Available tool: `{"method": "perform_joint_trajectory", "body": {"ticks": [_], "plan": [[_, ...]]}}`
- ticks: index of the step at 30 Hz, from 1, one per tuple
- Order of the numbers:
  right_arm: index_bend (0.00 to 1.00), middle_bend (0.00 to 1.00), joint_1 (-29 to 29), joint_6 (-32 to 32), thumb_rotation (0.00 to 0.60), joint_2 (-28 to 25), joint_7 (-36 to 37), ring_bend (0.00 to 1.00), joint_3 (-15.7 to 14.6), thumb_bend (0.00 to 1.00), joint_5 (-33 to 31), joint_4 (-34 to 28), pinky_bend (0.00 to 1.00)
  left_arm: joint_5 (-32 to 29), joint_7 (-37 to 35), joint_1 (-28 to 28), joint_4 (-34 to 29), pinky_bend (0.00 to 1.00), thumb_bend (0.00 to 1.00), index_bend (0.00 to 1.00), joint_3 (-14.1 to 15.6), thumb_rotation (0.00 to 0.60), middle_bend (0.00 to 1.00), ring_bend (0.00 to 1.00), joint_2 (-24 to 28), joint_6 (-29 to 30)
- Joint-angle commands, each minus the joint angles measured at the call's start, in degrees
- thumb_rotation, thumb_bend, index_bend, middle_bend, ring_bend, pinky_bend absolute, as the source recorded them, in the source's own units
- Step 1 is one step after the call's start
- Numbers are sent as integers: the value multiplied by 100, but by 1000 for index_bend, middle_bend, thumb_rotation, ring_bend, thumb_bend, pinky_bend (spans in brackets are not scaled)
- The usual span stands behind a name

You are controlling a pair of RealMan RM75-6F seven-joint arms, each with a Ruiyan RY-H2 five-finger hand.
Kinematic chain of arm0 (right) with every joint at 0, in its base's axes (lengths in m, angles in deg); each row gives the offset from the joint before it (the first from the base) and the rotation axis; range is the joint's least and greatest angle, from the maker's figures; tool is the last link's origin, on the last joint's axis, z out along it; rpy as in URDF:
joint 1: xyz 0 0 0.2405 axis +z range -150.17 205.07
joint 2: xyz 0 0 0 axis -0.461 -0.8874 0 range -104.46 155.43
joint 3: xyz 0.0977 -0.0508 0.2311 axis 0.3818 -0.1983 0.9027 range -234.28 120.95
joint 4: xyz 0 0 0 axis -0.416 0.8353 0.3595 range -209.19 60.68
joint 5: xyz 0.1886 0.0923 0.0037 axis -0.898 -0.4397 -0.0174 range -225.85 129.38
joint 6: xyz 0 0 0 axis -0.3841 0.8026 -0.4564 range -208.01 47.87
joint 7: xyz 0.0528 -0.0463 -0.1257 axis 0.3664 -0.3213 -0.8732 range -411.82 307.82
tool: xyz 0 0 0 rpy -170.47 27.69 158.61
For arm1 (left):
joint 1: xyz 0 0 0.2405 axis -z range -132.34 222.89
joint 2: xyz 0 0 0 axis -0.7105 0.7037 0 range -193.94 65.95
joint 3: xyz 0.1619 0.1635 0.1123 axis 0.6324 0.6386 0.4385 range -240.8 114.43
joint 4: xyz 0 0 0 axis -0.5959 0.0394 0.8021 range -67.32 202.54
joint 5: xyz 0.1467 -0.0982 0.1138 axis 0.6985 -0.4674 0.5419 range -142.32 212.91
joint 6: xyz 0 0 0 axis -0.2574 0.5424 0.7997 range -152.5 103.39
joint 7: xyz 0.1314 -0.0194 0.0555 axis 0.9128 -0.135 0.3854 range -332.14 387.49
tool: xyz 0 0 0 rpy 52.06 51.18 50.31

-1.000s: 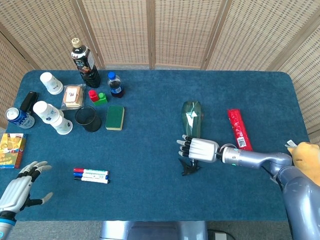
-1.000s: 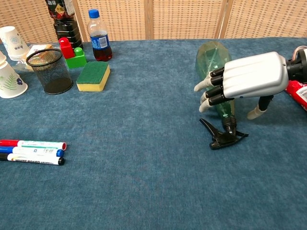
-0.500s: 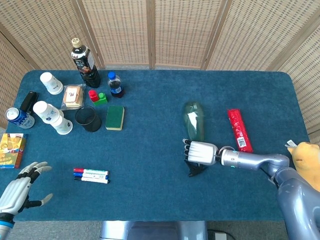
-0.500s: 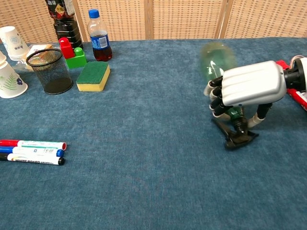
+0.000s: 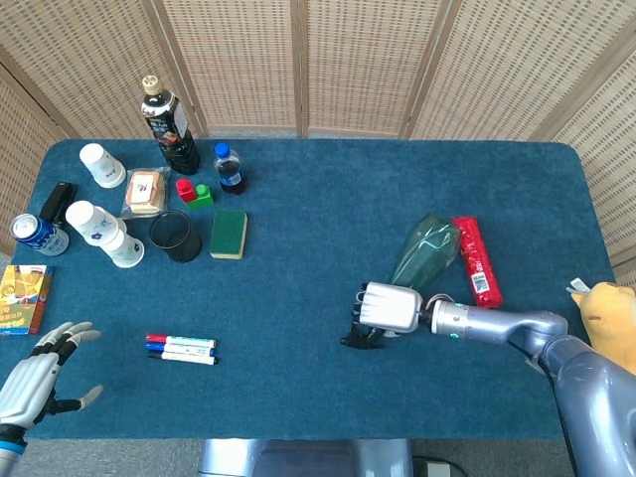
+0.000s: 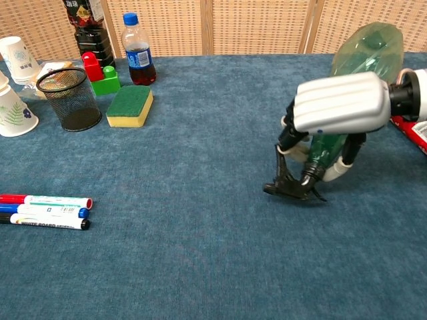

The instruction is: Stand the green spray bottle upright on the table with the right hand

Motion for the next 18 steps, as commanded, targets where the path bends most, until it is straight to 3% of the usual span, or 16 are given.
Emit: {"method": "perform_joint_trajectory", "body": {"ticks": [1, 9, 18], "plan": [[650, 622, 23, 59, 600, -154, 203, 558, 157, 288, -205, -404, 602, 3, -15, -3, 21, 24, 304, 196, 0, 600, 154, 92, -10, 3], [648, 621, -62, -195, 600, -574, 1090, 554, 593, 286, -1104, -1705, 602, 15, -153, -12, 160, 24, 304, 196, -6, 600, 154, 92, -54, 4], [648, 620, -117, -937, 600, -1056, 1816, 544, 1085, 285, -2236, -2888, 602, -10, -380, 25, 347, 24, 304, 189, -40, 600, 154, 92, -93, -64]]}}
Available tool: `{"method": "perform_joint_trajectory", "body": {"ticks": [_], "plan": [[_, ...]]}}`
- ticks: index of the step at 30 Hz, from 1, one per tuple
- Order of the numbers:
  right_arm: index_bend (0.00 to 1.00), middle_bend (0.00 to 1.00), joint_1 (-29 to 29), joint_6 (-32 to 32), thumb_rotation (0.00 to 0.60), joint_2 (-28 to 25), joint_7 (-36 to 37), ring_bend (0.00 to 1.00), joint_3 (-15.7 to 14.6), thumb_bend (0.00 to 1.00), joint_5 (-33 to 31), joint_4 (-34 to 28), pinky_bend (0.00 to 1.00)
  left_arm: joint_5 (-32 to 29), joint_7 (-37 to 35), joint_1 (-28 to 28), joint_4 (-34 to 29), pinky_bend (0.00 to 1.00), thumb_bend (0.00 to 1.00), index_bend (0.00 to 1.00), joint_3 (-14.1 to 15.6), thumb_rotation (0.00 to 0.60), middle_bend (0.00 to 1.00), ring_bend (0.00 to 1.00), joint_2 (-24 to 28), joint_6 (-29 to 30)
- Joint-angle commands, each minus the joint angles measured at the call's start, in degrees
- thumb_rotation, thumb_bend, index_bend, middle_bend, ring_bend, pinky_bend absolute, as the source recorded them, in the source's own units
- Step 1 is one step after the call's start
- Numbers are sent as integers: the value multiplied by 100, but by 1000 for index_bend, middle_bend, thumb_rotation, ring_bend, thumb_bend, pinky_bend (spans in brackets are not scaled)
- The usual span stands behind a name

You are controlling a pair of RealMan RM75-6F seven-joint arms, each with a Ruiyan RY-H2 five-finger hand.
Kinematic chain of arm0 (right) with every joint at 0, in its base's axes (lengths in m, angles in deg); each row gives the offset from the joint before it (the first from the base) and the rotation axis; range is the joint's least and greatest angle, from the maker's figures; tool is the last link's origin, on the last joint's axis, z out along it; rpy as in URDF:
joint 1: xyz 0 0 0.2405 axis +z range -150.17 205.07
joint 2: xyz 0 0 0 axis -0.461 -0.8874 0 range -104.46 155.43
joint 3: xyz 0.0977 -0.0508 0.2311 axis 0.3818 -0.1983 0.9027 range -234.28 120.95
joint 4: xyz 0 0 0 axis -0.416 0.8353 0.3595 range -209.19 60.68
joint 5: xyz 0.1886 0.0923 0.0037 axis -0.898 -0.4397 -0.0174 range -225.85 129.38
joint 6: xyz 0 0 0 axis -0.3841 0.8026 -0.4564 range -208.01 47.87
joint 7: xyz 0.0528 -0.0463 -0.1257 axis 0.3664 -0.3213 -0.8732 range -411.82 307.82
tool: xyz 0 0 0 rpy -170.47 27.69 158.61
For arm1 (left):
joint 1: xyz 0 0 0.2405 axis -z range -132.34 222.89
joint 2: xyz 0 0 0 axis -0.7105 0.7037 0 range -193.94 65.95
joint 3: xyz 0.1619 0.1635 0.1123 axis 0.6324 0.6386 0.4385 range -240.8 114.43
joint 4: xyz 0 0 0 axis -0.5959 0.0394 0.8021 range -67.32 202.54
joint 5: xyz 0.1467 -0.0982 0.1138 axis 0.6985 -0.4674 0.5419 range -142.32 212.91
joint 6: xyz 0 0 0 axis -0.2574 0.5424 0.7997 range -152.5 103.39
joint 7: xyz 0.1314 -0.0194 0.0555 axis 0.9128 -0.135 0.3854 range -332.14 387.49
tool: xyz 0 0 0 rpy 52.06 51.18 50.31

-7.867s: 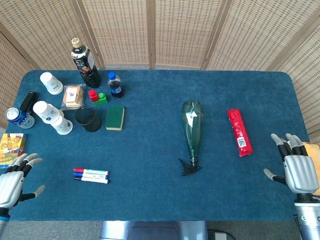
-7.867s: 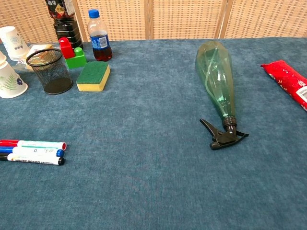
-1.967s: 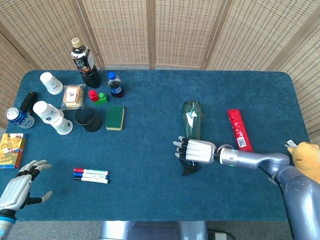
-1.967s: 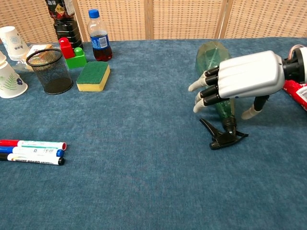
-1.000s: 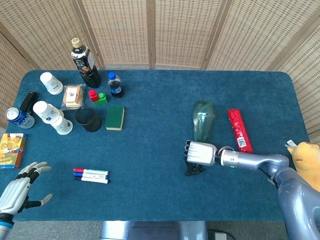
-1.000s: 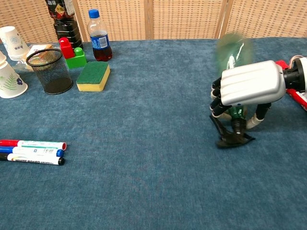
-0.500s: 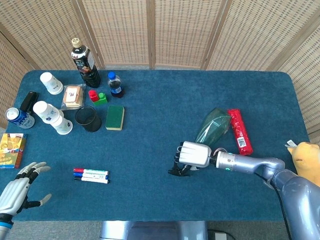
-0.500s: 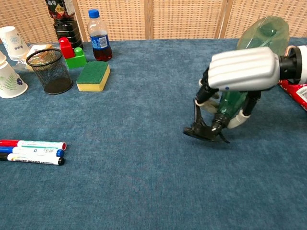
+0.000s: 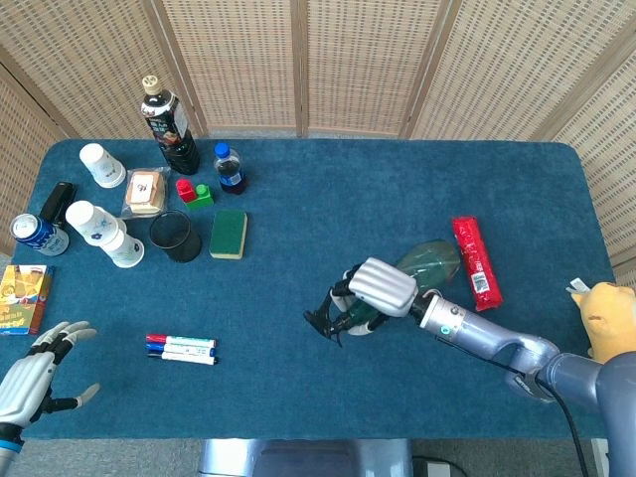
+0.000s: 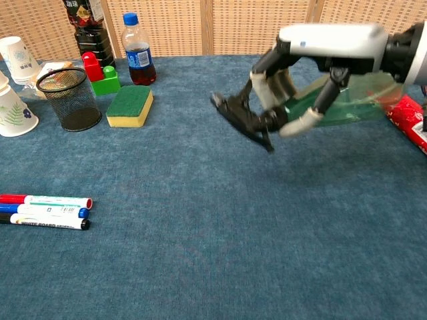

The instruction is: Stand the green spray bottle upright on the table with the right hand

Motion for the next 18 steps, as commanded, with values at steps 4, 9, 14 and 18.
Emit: {"method": "perform_joint_trajectory", "body": {"ticks": [4, 9, 14, 18], "plan": [[651, 621, -81, -513, 600, -346, 696, 544, 516, 283, -911, -657, 602, -27, -95, 46, 78, 24, 304, 189, -26, 600, 154, 92, -14, -75], [647, 620, -146, -841, 600, -482, 1306, 544, 900, 274, -1581, -1019, 602, -71, -154, 100, 117, 24, 304, 189, -63, 600, 154, 92, -28, -154], [647, 618, -227, -1046, 600, -576, 1769, 544, 1247, 274, -2042, -1308, 602, -106, -195, 150, 140, 24, 304, 188, -84, 600, 154, 92, -23, -232], [648, 618, -336, -1038, 600, -638, 2054, 544, 1548, 275, -2323, -1510, 602, -137, -222, 172, 147, 24, 304, 188, -102, 600, 154, 93, 2, -260]]}}
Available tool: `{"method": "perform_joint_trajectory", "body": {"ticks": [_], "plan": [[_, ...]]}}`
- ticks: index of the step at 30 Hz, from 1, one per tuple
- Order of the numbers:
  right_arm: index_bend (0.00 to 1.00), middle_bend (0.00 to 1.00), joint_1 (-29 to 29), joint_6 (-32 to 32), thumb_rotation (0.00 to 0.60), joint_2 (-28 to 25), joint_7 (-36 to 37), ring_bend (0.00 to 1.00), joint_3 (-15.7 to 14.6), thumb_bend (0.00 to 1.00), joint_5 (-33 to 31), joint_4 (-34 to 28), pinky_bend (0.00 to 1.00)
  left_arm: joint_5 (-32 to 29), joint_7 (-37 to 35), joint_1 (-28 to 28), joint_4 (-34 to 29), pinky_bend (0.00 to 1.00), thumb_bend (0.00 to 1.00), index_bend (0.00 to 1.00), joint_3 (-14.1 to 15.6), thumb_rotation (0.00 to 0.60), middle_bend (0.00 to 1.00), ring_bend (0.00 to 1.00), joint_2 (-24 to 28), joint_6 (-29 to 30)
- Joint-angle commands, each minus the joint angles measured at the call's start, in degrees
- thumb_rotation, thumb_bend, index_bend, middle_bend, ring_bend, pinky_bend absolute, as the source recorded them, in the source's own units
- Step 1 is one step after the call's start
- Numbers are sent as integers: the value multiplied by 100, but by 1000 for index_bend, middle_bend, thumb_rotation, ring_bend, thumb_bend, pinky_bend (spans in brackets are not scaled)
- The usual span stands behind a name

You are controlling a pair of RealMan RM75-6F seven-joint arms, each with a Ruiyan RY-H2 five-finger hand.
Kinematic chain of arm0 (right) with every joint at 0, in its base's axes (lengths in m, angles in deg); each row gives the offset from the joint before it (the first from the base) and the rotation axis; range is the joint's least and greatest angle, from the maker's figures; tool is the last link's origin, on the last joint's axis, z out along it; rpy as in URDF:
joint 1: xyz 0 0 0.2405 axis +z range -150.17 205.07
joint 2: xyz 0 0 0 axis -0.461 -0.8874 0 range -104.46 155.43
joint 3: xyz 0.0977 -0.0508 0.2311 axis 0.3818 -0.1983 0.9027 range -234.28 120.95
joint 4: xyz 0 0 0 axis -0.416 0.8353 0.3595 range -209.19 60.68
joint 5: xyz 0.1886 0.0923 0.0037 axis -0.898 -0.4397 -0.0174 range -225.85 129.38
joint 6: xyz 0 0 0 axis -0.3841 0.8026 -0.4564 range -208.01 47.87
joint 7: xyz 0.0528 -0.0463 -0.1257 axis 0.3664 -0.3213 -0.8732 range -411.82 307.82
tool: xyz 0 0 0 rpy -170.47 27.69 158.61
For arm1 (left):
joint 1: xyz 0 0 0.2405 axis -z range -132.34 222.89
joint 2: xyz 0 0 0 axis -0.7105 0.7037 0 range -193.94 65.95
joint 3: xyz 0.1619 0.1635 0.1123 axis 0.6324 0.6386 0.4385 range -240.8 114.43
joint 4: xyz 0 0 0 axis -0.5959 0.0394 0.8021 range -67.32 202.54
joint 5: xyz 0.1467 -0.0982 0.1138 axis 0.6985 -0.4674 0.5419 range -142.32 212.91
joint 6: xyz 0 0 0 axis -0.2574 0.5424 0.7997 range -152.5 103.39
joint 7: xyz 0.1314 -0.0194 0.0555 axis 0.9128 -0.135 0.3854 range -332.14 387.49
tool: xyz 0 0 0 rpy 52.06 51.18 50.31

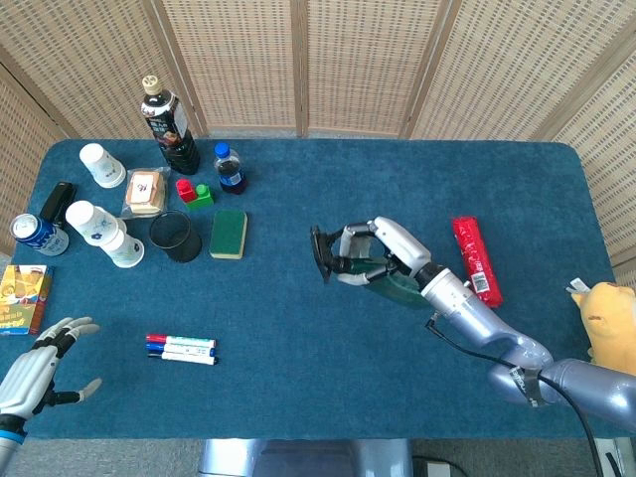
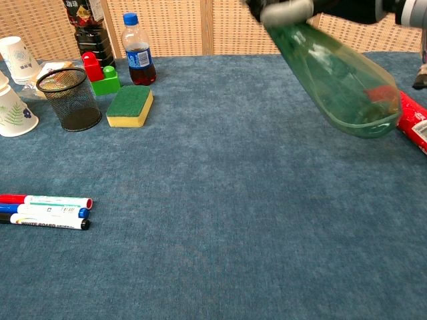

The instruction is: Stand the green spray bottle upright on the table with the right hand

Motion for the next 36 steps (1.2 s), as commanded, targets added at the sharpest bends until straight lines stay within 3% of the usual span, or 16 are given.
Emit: {"method": "perform_joint_trajectory", "body": {"ticks": [1, 8, 17, 27, 36], "plan": [[648, 619, -118, -3, 600, -60, 220, 544, 276, 275, -278, -181, 602, -18, -12, 14, 0, 24, 303, 187, -9, 600, 154, 92, 17, -20], [649, 621, -397, 188, 600, 64, 519, 542, 816, 278, -885, -427, 602, -38, -51, 77, -34, 24, 304, 184, -38, 600, 154, 92, 110, -89], [650, 621, -726, 801, 600, 649, 261, 542, 1210, 279, -1149, -311, 602, -81, 11, 142, -143, 24, 304, 183, -64, 600, 154, 92, 276, -152], [646, 621, -918, 1442, 600, 1684, -484, 540, 1336, 275, -1192, 305, 602, -113, 45, 188, -221, 24, 304, 181, -53, 600, 154, 92, 372, -238], [645, 621, -981, 1644, 600, 2475, -835, 519, 1470, 274, -1243, 1044, 592, -122, 40, 199, -251, 24, 304, 179, -46, 600, 154, 92, 411, -258]]}}
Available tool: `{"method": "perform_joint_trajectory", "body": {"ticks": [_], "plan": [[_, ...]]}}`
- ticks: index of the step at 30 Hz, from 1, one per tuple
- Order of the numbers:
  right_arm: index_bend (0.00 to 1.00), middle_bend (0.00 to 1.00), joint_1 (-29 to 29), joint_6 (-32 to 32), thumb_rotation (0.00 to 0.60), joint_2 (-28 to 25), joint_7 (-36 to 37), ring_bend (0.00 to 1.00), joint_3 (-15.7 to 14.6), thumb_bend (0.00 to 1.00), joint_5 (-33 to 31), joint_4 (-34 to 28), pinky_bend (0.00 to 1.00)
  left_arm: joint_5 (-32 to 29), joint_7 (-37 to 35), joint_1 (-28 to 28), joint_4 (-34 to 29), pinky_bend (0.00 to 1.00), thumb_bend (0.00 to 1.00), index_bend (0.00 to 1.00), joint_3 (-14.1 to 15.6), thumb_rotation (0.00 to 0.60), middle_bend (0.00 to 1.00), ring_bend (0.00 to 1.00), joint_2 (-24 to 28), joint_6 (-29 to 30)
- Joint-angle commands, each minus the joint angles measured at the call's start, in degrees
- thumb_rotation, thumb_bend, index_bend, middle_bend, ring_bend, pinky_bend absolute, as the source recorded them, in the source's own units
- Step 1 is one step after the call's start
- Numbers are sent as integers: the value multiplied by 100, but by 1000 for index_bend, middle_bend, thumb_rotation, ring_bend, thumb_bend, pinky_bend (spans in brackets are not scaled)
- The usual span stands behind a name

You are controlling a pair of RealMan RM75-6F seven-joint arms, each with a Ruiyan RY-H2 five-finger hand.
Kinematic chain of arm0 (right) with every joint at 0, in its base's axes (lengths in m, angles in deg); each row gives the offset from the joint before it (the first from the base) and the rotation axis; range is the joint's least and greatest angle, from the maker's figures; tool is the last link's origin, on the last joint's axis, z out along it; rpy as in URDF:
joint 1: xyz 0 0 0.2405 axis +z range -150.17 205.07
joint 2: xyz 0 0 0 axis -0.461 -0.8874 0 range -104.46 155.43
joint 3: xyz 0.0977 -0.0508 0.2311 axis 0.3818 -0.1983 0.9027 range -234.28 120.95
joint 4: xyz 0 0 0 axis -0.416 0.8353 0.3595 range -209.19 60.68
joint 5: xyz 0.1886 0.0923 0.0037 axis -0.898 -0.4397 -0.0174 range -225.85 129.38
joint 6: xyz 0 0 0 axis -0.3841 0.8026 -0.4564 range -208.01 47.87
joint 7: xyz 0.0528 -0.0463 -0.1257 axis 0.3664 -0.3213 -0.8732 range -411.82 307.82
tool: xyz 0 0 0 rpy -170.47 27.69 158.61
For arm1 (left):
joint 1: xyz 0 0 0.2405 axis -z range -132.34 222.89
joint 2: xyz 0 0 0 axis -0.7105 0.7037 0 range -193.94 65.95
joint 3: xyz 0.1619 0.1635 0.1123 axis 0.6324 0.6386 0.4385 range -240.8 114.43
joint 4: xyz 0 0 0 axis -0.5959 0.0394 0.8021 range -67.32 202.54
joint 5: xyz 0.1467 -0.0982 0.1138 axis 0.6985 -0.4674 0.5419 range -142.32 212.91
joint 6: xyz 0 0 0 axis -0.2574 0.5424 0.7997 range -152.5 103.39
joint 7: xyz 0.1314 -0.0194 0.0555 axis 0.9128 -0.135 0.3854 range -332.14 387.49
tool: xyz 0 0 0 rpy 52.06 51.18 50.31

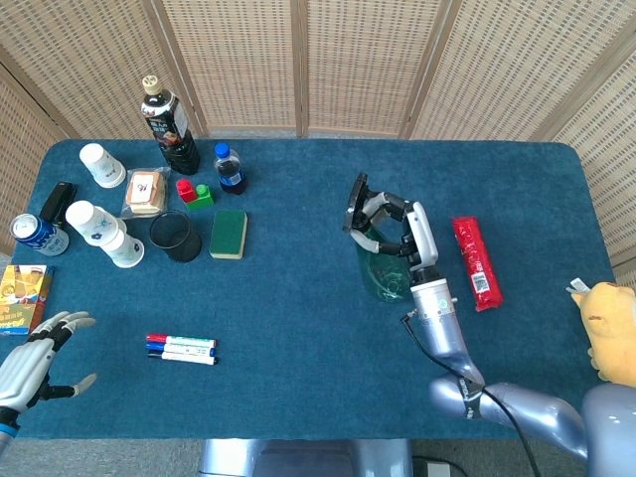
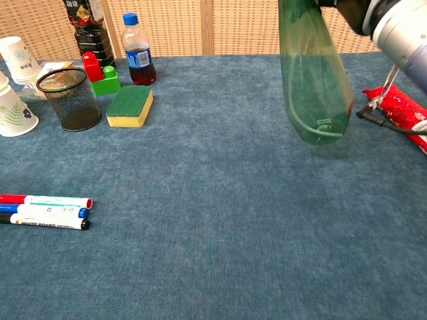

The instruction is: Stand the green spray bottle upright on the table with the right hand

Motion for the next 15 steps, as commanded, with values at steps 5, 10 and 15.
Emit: {"method": "perform_joint_trajectory", "body": {"ticks": [5, 10, 15], "plan": [[643, 620, 18, 69, 600, 606, -57, 519, 340, 273, -114, 677, 593, -15, 0, -4, -6, 24, 304, 174, 12, 600, 154, 92, 19, -8], [640, 618, 112, 49, 600, 883, 28, 518, 655, 273, -201, 936, 593, -17, 16, -10, -41, 24, 304, 173, 8, 600, 153, 91, 56, 19], [640, 618, 199, 10, 600, 1032, 237, 518, 926, 273, -194, 1197, 592, -20, 21, -25, -57, 24, 303, 173, 19, 600, 154, 91, 80, 32]]}}
